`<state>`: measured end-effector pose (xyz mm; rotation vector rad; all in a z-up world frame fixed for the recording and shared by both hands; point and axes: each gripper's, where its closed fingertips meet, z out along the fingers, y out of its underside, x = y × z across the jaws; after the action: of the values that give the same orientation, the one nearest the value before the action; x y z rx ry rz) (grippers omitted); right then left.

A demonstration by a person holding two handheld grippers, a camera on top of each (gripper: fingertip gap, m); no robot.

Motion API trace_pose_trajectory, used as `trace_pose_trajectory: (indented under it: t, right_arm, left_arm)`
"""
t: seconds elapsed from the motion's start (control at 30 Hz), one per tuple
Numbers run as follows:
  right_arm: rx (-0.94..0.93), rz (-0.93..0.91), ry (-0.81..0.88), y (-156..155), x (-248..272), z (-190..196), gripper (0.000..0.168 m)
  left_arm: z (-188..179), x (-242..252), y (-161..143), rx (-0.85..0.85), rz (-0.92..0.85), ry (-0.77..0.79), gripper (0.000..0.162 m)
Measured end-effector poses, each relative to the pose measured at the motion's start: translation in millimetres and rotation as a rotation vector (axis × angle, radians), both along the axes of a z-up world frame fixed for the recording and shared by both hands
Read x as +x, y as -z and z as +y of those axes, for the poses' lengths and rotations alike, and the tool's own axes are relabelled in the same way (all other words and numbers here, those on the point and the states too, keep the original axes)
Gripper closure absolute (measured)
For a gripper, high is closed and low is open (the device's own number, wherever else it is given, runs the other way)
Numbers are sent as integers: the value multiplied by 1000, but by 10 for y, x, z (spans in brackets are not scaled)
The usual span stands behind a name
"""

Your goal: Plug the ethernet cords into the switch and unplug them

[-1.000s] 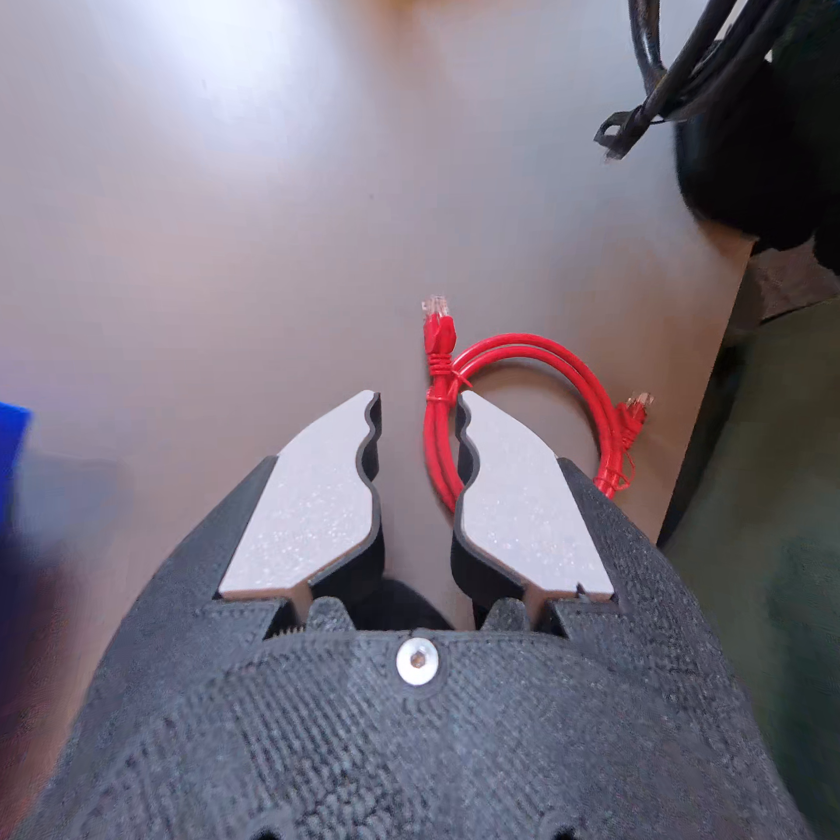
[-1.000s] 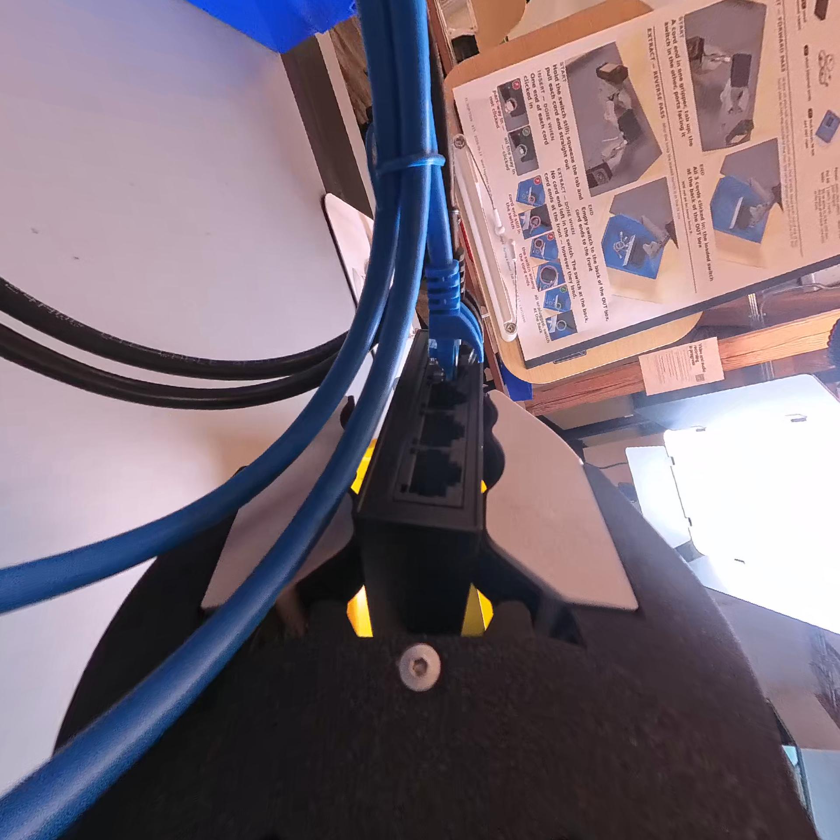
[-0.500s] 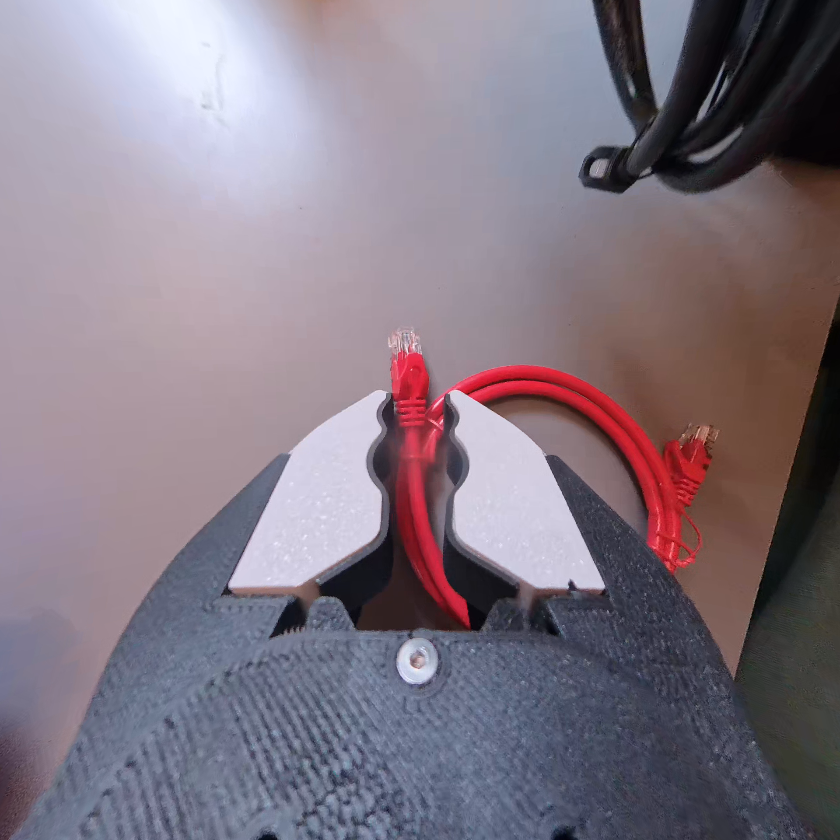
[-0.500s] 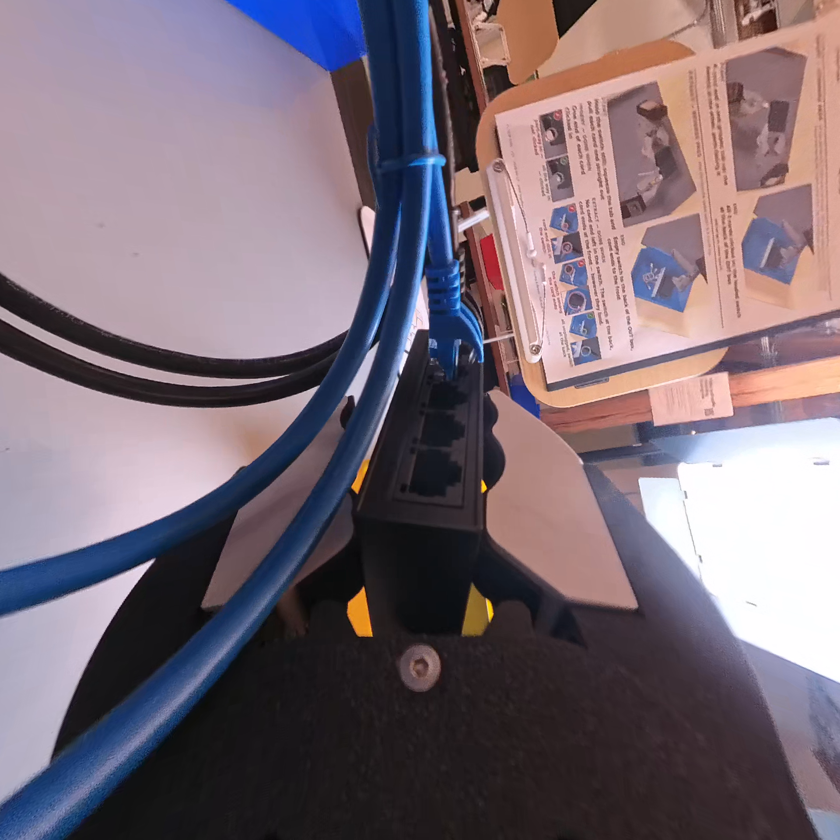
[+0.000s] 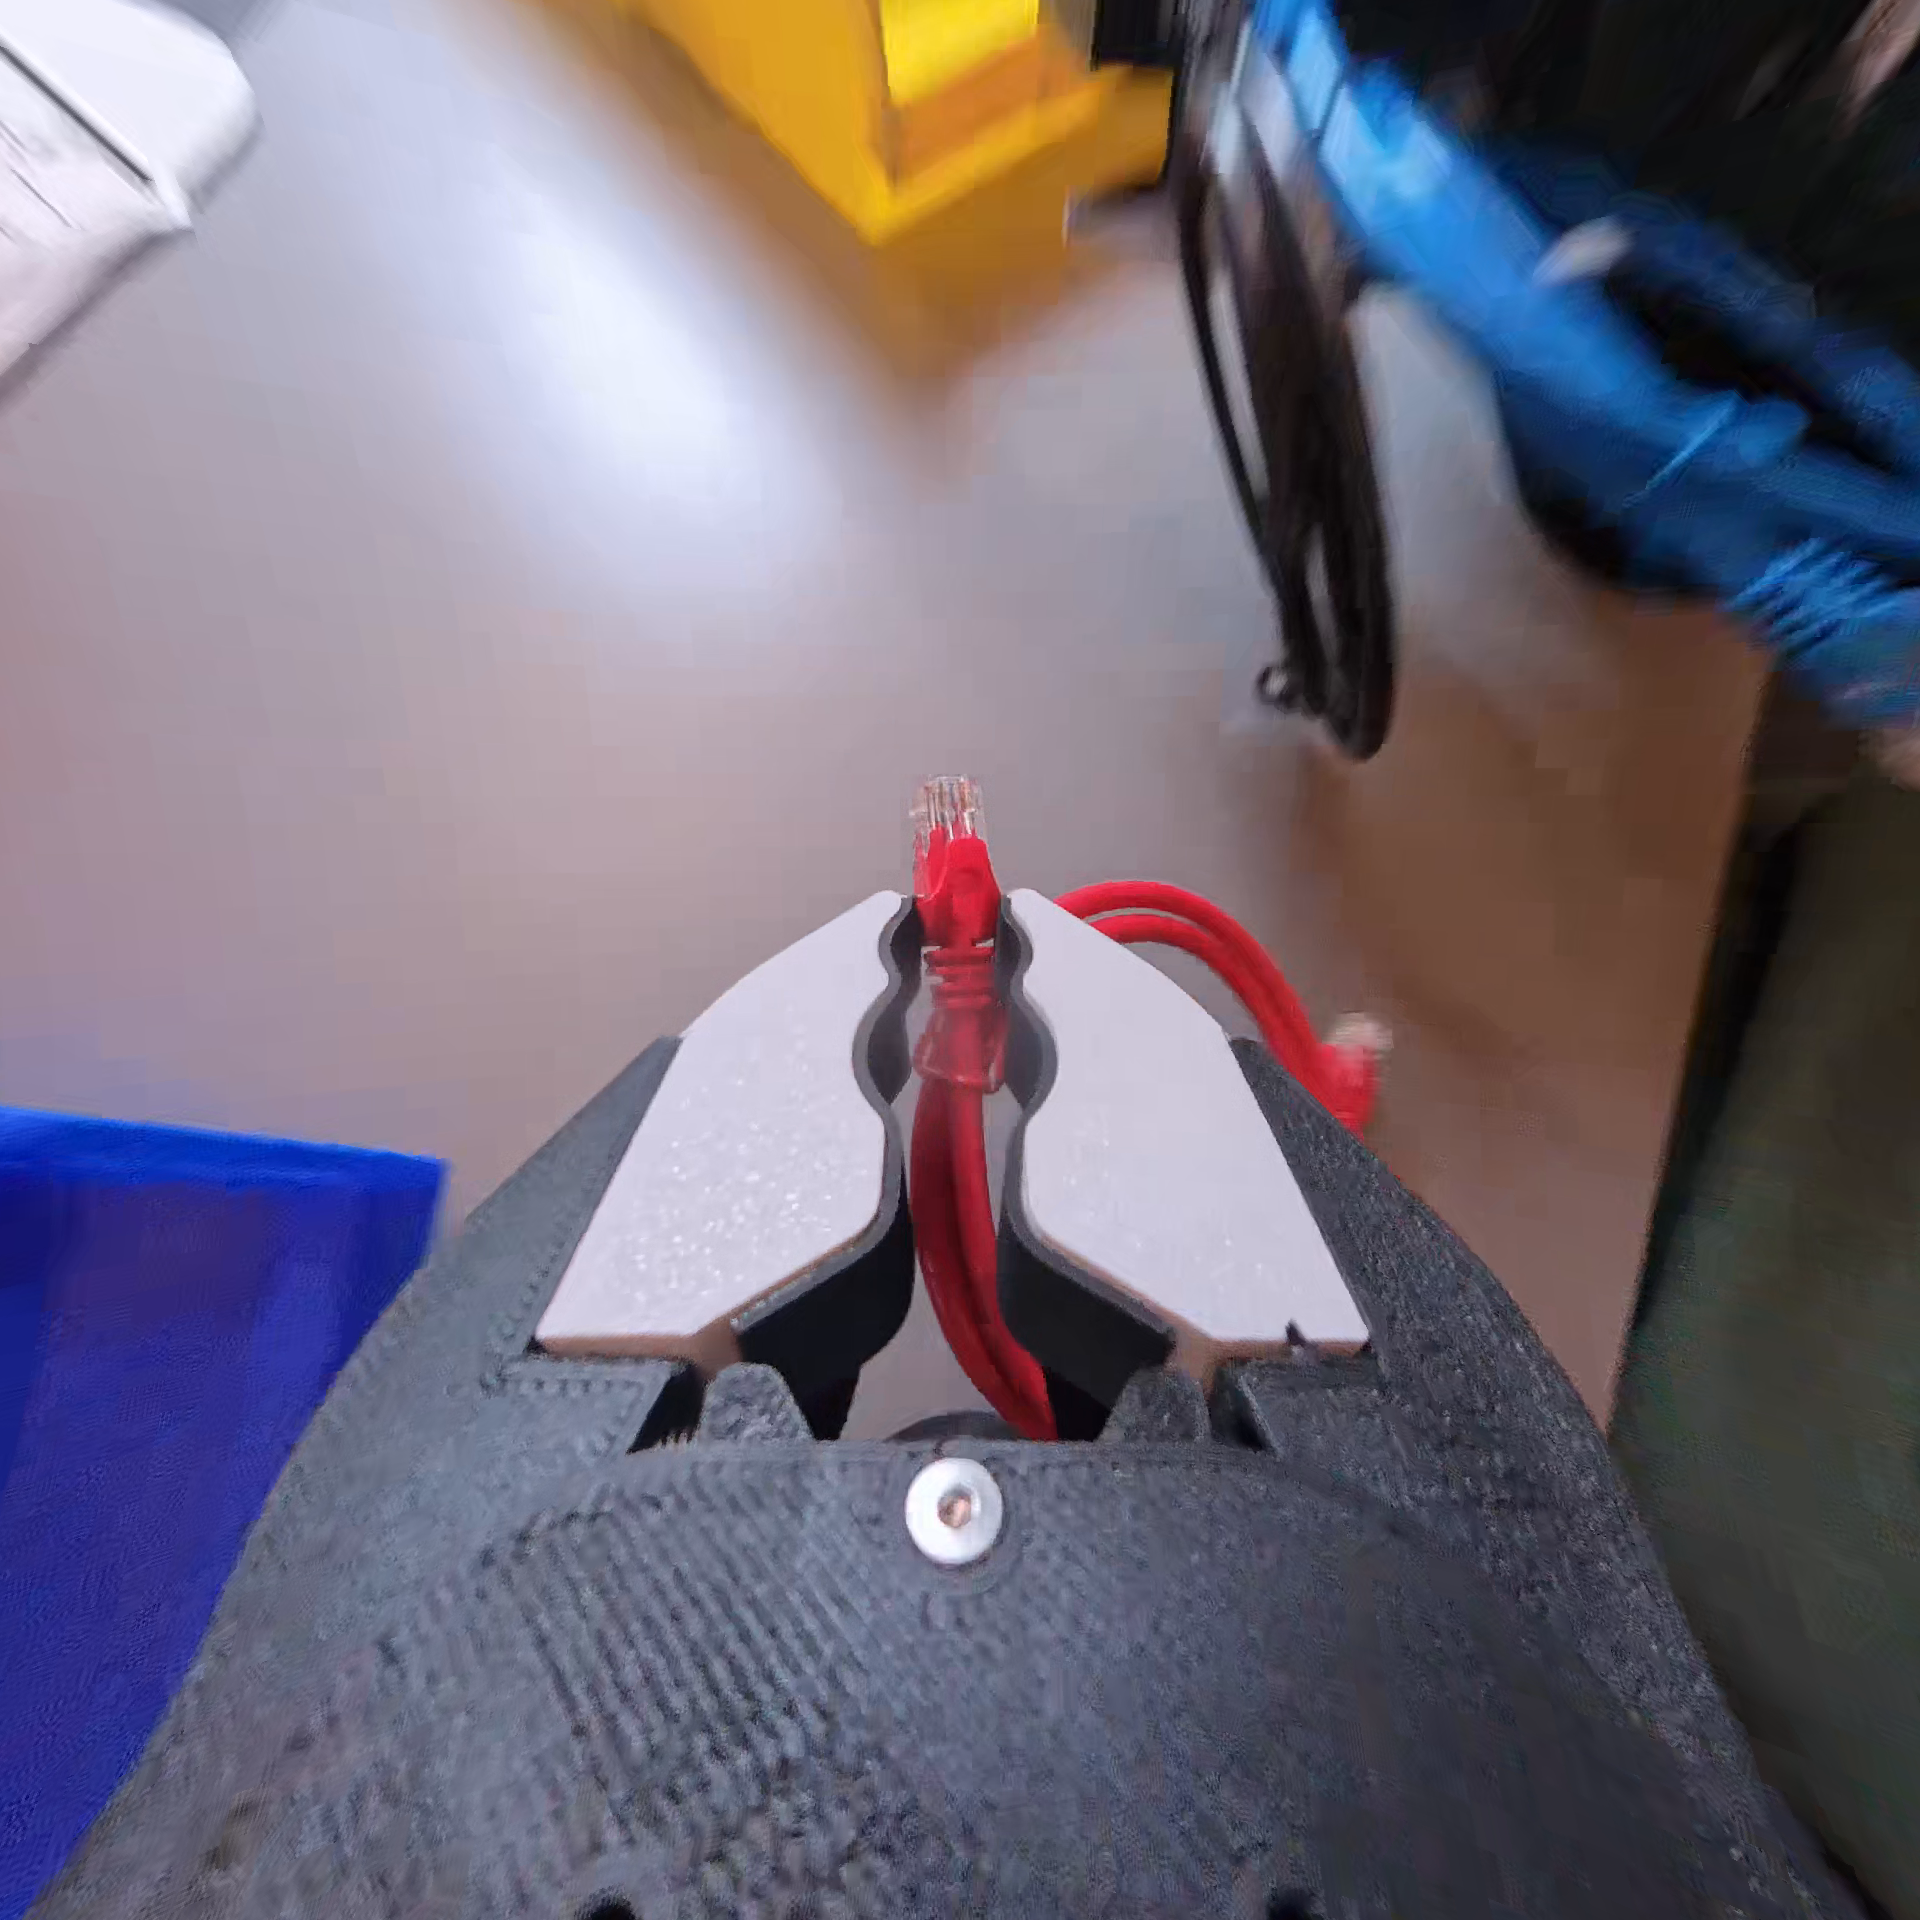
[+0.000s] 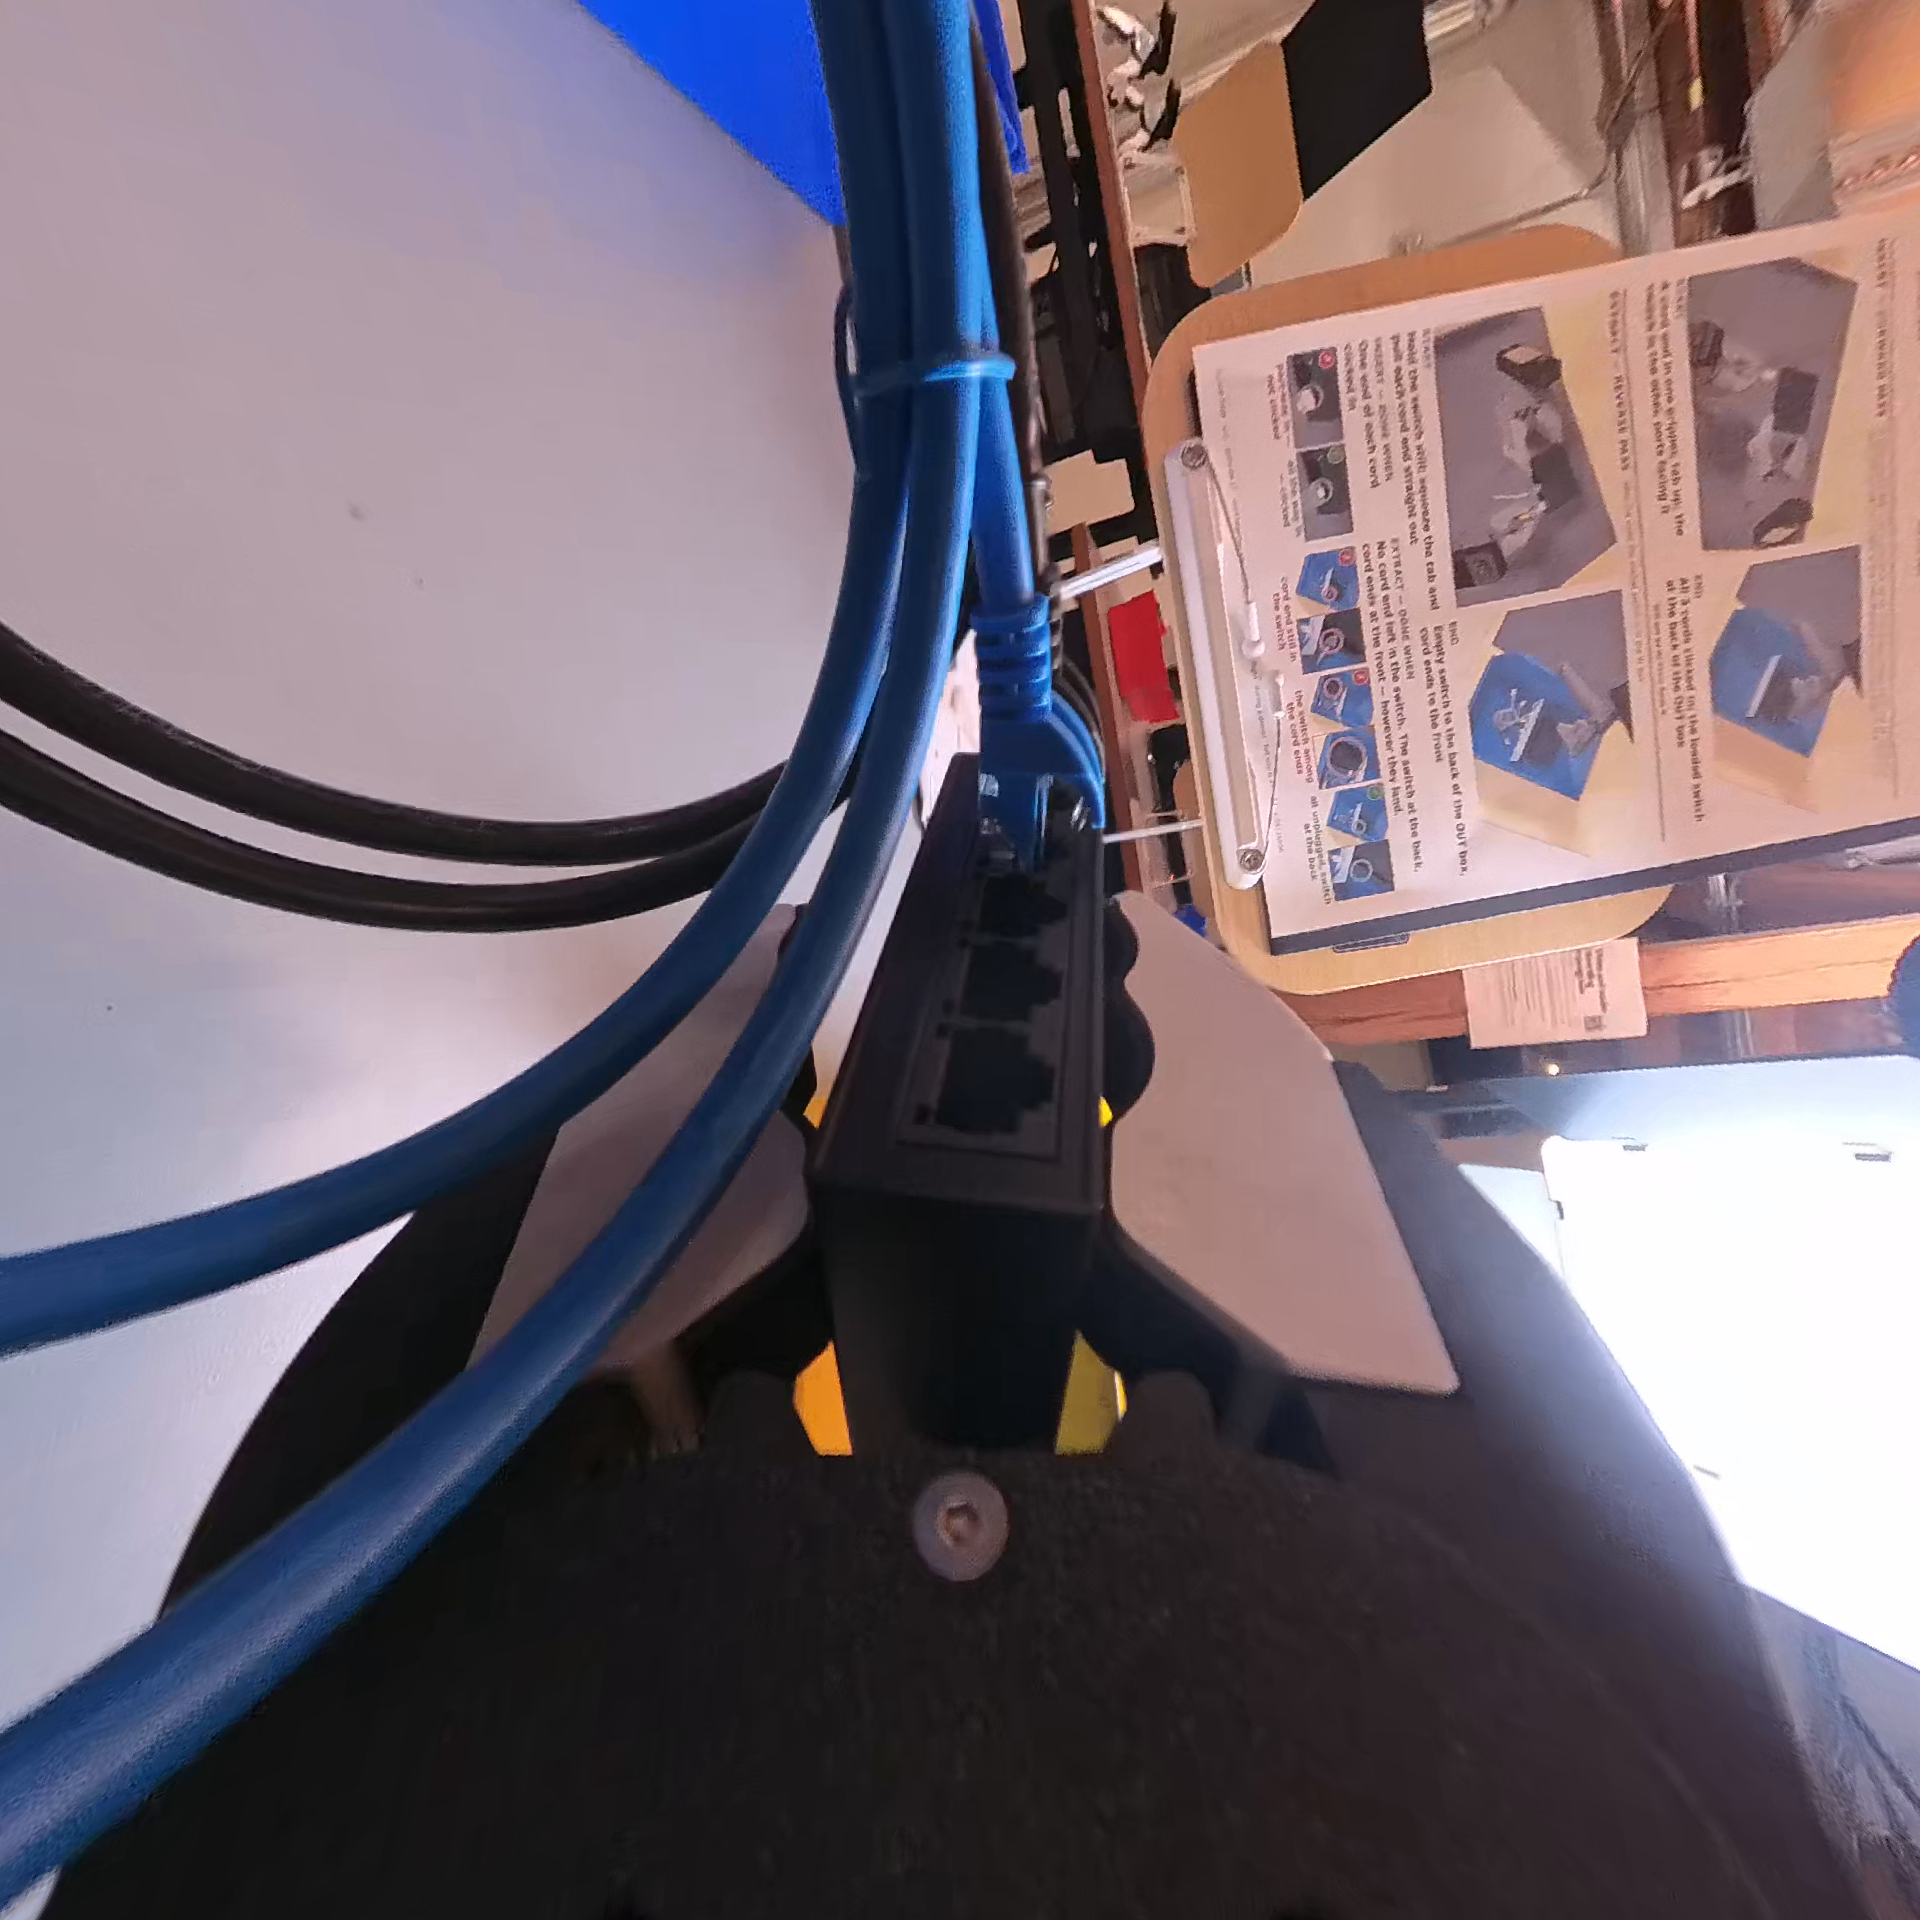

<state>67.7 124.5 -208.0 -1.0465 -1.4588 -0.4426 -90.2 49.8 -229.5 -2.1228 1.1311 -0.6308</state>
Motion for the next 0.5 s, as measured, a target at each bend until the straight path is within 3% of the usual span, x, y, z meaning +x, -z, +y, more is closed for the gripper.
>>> trace_pose_trajectory:
  t: [0.1, 0.2, 0.5]
  right_arm:
    - [41, -42, -26, 36, -83, -21, 116]
    - [39, -128, -10, 187, -189, -21, 116]
    - [63, -218, 16, 282, -394, -151, 115]
  left_arm:
    - [-95, 40, -694, 12, -90, 91, 148]
    - [-285, 376, -885, -17, -38, 215, 148]
    - [-148, 910, -109, -205, 116, 217, 148]
